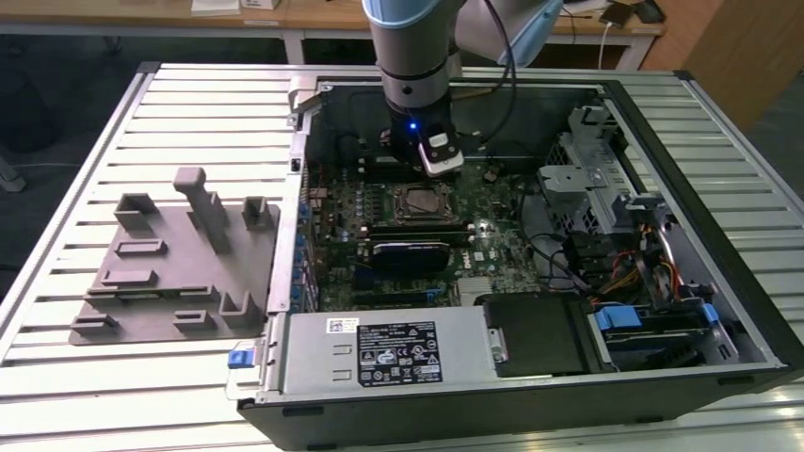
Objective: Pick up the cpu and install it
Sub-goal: 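Install the first cpu locking lever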
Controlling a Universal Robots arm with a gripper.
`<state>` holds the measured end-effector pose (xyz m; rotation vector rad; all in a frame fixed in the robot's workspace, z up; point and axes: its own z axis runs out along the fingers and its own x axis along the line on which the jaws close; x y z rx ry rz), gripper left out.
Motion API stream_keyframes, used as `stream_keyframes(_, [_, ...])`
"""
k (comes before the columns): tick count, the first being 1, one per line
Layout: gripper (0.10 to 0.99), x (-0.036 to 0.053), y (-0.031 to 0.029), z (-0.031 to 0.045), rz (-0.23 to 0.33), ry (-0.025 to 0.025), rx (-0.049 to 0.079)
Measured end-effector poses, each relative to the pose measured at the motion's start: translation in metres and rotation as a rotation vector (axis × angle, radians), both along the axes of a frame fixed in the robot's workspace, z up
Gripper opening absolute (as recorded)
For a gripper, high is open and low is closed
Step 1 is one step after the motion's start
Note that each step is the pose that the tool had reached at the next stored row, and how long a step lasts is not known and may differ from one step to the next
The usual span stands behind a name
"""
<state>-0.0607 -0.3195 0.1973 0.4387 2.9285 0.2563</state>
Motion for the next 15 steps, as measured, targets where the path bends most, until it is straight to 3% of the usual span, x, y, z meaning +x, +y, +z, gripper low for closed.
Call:
stream_keyframes(7, [0.106, 0.0000, -0.0023, -0.0017, -0.005, 0.0000, 0.000])
stream_keyframes(15, [0.106, 0.0001, -0.0023, 0.0053, -0.007, -0.0003, 0.002])
